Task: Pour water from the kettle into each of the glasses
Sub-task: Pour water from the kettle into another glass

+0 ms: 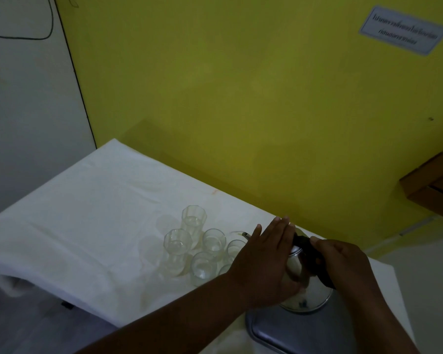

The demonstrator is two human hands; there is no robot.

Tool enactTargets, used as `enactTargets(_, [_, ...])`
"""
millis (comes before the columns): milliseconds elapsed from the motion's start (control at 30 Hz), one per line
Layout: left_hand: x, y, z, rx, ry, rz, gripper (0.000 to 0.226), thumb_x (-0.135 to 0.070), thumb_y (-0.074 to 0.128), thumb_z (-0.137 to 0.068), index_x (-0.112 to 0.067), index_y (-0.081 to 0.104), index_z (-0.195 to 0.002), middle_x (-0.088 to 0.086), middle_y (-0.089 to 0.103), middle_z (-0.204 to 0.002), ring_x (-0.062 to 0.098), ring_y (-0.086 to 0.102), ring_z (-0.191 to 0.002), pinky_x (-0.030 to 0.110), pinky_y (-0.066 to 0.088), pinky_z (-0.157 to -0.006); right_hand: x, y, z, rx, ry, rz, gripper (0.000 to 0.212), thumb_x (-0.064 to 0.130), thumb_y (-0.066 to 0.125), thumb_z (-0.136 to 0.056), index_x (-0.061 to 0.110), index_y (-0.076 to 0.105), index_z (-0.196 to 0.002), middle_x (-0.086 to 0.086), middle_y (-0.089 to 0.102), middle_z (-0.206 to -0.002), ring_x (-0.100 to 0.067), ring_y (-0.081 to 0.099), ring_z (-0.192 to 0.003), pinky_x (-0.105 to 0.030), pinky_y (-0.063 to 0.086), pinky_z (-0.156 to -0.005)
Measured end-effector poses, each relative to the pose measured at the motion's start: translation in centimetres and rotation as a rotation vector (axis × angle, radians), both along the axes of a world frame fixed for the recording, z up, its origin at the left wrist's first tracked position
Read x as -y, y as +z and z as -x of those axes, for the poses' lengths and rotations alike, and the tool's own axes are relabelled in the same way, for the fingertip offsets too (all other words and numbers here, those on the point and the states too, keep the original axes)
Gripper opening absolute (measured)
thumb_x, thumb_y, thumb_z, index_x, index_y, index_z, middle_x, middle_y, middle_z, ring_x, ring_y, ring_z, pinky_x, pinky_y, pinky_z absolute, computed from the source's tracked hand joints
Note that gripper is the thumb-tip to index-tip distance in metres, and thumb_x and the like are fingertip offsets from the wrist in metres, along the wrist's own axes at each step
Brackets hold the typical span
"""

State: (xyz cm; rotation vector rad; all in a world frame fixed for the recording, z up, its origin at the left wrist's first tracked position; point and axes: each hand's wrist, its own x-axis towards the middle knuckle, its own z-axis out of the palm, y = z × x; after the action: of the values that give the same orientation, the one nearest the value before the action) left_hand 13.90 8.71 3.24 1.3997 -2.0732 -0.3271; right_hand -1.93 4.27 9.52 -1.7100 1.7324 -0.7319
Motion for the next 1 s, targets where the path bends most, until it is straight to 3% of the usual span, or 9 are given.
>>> enactTargets(100, [-0.10,0.14,0.07,-0.002,0.008,-0.002,0.099,-0.050,0.067,-0.082,-0.001,0.017,-0.152,0.017,0.009,-0.161,0.028,0.003,-0.149,0.048,0.007,-0.118,0.05,-0.06,0.10,-0.005,0.006,0.001,0.050,0.033,0.061,-0.086,0.017,0.046,-0.041,0.002,0.044,-0.039,-0.019,0.042,-0.048,-0.030,0.030,-0.056])
enactTargets(467, [-0.24,-0.02,0.19,-0.002,0.008,0.016,0.100,-0.049,0.068,-0.080,0.000,0.018,-0.152,0.017,0.012,-0.160,0.029,0.006,-0.148,0.051,0.011,-0.117,-0.34,0.53,0.13,-0.006,0.021,0.013,0.054,0.029,0.060,-0.088,0.017,0.040,-0.039,0.004,0.042,-0.036,-0.019,0.039,-0.048,-0.031,0.026,-0.054])
enactTargets(1000, [-0.54,0.26,0.19,0.019,0.016,0.004,0.100,-0.051,0.067,-0.082,-0.001,0.016,-0.152,0.016,0.008,-0.161,0.027,0.002,-0.149,0.051,0.008,-0.118,-0.74,0.50,-0.07,0.059,0.001,-0.047,0.052,0.030,0.061,-0.087,0.017,0.048,-0.037,0.004,0.047,-0.037,-0.020,0.043,-0.049,-0.030,0.030,-0.055])
